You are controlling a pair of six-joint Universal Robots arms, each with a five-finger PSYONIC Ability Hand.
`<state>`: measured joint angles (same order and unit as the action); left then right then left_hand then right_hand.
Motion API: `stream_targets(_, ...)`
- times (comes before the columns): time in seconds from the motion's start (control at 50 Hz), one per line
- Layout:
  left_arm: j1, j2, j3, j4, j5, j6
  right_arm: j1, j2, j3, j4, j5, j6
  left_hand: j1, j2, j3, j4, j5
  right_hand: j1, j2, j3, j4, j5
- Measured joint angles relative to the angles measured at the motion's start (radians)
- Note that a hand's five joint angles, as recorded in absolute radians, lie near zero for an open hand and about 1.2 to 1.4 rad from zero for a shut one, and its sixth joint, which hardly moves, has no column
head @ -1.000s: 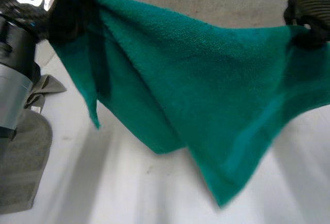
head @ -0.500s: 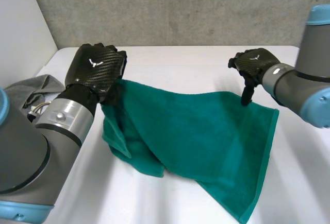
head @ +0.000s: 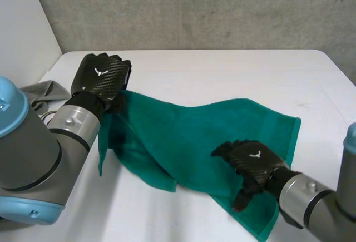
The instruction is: Fold the laundry.
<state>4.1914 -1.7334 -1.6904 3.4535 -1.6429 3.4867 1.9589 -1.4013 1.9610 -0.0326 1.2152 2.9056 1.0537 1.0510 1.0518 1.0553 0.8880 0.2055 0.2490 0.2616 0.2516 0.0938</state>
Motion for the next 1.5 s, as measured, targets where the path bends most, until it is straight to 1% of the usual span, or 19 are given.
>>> stream_targets(0.14, 0.001, 0.01, 0.002, 0.0, -0.001, 0.0, 0.044, 0.08, 0.023, -0.101, 0.01, -0.002, 0.0, 0.0, 0.0, 0.0, 0.0, 0.122, 0.111, 0.119, 0.129, 0.103)
stream_targets(0.26, 0.004, 0.014, 0.002, 0.0, -0.003, -0.001, 0.065, 0.131, 0.022, -0.176, 0.032, -0.012, 0.0, -0.001, 0.0, 0.0, 0.0, 0.344, 0.389, 0.375, 0.384, 0.343)
stream_targets(0.3, 0.005, 0.014, 0.001, 0.0, -0.003, -0.001, 0.066, 0.138, 0.022, -0.192, 0.041, -0.016, 0.0, -0.001, 0.0, 0.0, 0.0, 0.354, 0.406, 0.392, 0.395, 0.354)
stream_targets(0.32, 0.006, 0.014, 0.001, -0.001, -0.004, -0.001, 0.067, 0.149, 0.022, -0.212, 0.058, -0.023, 0.0, -0.001, 0.0, 0.0, 0.0, 0.517, 0.599, 0.571, 0.58, 0.536)
stream_targets(0.38, 0.007, 0.014, 0.0, -0.001, -0.005, -0.001, 0.066, 0.16, 0.022, -0.232, 0.085, -0.038, 0.0, -0.001, 0.0, 0.0, 0.0, 0.734, 0.857, 0.834, 0.846, 0.803)
stream_targets(0.52, 0.008, 0.023, 0.0, -0.003, -0.006, -0.002, 0.054, 0.142, 0.016, -0.241, 0.139, -0.118, -0.001, -0.006, -0.002, -0.005, -0.003, 0.772, 0.925, 0.919, 0.936, 0.889)
stream_targets(0.62, 0.012, 0.052, -0.001, -0.009, -0.005, -0.003, 0.027, 0.035, -0.013, -0.19, 0.146, -0.217, -0.02, -0.017, -0.013, -0.018, -0.021, 0.772, 0.925, 0.919, 0.936, 0.889)
stream_targets(0.7, 0.012, 0.085, -0.008, -0.015, -0.002, -0.003, -0.03, -0.097, -0.089, -0.07, 0.127, -0.298, -0.028, -0.025, -0.021, -0.025, -0.033, 0.772, 0.925, 0.919, 0.936, 0.889)
stream_targets(0.78, 0.007, 0.109, -0.022, -0.032, 0.002, -0.002, -0.085, -0.185, -0.209, 0.097, 0.06, -0.344, -0.05, -0.043, -0.04, -0.046, -0.054, 0.772, 0.925, 0.919, 0.936, 0.889)
stream_targets(0.86, -0.002, 0.108, -0.036, -0.055, 0.005, -0.002, -0.12, -0.201, -0.317, 0.216, -0.006, -0.357, -0.062, -0.056, -0.052, -0.059, -0.067, 0.772, 0.925, 0.919, 0.936, 0.889)
stream_targets(0.96, -0.018, 0.057, -0.039, -0.073, 0.007, -0.001, -0.159, -0.114, -0.444, 0.305, -0.056, -0.359, -0.067, -0.059, -0.053, -0.061, -0.07, 0.772, 0.925, 0.919, 0.936, 0.889)
stream_targets(1.04, -0.03, -0.018, -0.022, -0.075, 0.004, -0.001, -0.173, 0.04, -0.554, 0.341, -0.054, -0.361, -0.082, -0.074, -0.068, -0.076, -0.085, 0.772, 0.925, 0.919, 0.936, 0.896)
stream_targets(1.08, -0.035, -0.06, -0.008, -0.075, 0.002, -0.001, -0.173, 0.139, -0.619, 0.359, -0.034, -0.363, -0.183, -0.172, -0.163, -0.169, -0.176, 0.772, 0.925, 0.919, 0.936, 0.895)
stream_targets(1.14, -0.037, -0.095, 0.0, -0.078, 0.001, 0.0, -0.169, 0.254, -0.698, 0.376, 0.017, -0.364, -0.5, -0.471, -0.456, -0.467, -0.474, 0.772, 0.925, 0.919, 0.936, 0.896)
stream_targets(1.16, -0.037, -0.095, 0.0, -0.078, 0.001, 0.0, -0.169, 0.254, -0.698, 0.376, 0.017, -0.364, -0.5, -0.471, -0.456, -0.467, -0.474, 0.772, 0.925, 0.919, 0.936, 0.896)
stream_targets(1.2, -0.035, -0.111, -0.006, -0.088, 0.001, 0.003, -0.162, 0.351, -0.768, 0.377, 0.089, -0.362, -0.696, -0.665, -0.661, -0.677, -0.686, 0.772, 0.925, 0.919, 0.936, 0.896)
stream_targets(1.26, -0.031, -0.108, -0.027, -0.107, 0.004, 0.009, -0.159, 0.404, -0.802, 0.354, 0.142, -0.358, -0.824, -0.815, -0.814, -0.822, -0.835, 0.772, 0.925, 0.919, 0.936, 0.896)
stream_targets(1.36, -0.016, -0.082, -0.074, -0.149, 0.008, 0.015, -0.157, 0.45, -0.818, 0.288, 0.187, -0.349, -0.824, -0.824, -0.821, -0.831, -0.837, 0.772, 0.925, 0.919, 0.936, 0.896)
stream_targets(1.5, 0.013, -0.017, -0.148, -0.206, 0.007, 0.004, -0.158, 0.467, -0.806, 0.244, 0.191, -0.312, -0.812, -0.81, -0.81, -0.815, -0.82, 0.771, 0.925, 0.919, 0.936, 0.896)
